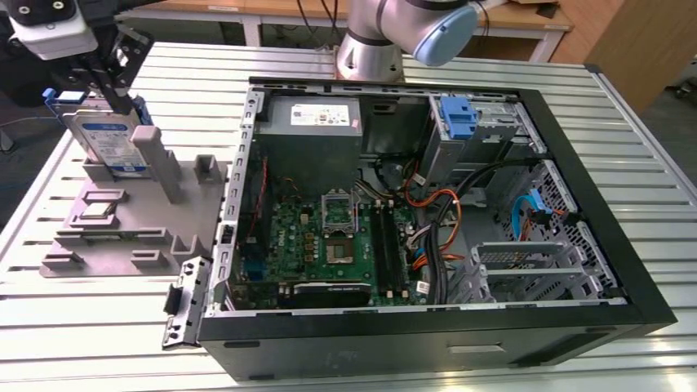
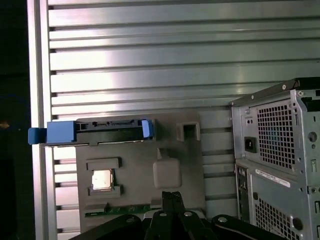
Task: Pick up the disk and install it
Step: 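Reach for the disk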
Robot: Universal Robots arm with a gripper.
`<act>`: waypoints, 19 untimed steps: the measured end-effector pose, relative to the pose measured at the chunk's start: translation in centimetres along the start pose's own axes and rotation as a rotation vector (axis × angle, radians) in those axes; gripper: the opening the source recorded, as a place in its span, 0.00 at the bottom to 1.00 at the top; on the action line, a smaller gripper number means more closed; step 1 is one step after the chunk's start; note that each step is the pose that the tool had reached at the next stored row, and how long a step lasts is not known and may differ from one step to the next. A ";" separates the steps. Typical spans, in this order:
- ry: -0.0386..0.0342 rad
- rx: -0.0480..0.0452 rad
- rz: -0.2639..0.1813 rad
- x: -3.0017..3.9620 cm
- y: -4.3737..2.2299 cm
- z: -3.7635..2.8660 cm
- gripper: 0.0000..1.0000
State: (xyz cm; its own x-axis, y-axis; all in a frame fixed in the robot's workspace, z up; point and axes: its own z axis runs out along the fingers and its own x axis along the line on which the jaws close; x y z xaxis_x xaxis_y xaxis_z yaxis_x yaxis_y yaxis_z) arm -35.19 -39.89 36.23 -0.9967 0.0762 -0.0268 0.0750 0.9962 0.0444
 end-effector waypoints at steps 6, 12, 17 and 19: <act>0.0000 0.0001 0.000 1.59 -0.14 0.43 0.10; -0.0001 0.0000 0.000 2.57 -0.24 0.92 0.10; -0.0001 0.0001 0.000 3.58 -0.33 1.26 0.10; 0.0000 0.0002 0.000 3.87 -0.36 1.34 0.10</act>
State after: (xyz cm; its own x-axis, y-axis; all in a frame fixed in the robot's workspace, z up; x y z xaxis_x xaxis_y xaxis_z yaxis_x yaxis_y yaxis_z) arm -39.03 -39.90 34.77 -0.9967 0.0762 -0.0268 0.0749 0.9962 0.0442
